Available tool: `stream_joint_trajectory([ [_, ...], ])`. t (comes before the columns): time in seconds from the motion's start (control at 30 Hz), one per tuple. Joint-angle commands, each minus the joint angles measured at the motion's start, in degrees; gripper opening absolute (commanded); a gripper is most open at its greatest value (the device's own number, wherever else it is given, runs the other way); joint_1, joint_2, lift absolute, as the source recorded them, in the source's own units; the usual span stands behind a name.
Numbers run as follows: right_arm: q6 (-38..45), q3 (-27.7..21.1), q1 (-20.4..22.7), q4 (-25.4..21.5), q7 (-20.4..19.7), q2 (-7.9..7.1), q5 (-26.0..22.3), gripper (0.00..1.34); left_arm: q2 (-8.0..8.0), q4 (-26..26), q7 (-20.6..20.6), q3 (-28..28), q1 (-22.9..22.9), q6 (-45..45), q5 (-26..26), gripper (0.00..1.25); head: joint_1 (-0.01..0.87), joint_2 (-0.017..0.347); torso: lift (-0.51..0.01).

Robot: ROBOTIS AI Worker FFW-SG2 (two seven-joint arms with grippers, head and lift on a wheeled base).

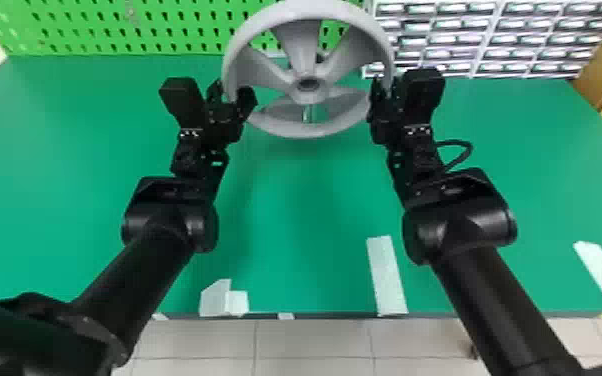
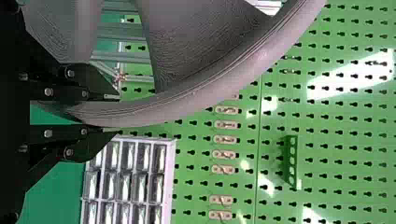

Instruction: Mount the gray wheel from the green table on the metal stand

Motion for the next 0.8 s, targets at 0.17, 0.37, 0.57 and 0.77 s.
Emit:
stream_joint_trajectory([
  [0.17, 3.46, 0.16, 0.41, -3.11, -5.70, -0.04, 0.01, 0.16, 0.09, -4.61, 5.35, 0.77, 0.72, 3.80, -3.02, 0.43, 0.867, 0.052, -0.100],
  [0.37, 4.95, 0.16, 0.85, -4.77, -5.70, -0.04, 0.28, 0.16, 0.09, -8.04, 5.44, 2.27, 1.51, 6.18, -5.13, 0.44, 0.867, 0.052, -0.100],
  [0.57, 6.45, 0.34, 0.94, -5.92, -5.70, -0.04, 0.36, 0.16, 0.09, -9.18, 5.44, 2.62, 1.77, 8.02, -5.31, 0.46, 0.867, 0.052, -0.100],
  [0.77, 8.29, 0.43, 0.85, -7.06, -5.70, -0.04, 0.36, 0.16, 0.09, -10.76, 5.44, 3.15, 2.12, 10.04, -6.36, 0.49, 0.867, 0.052, -0.100],
])
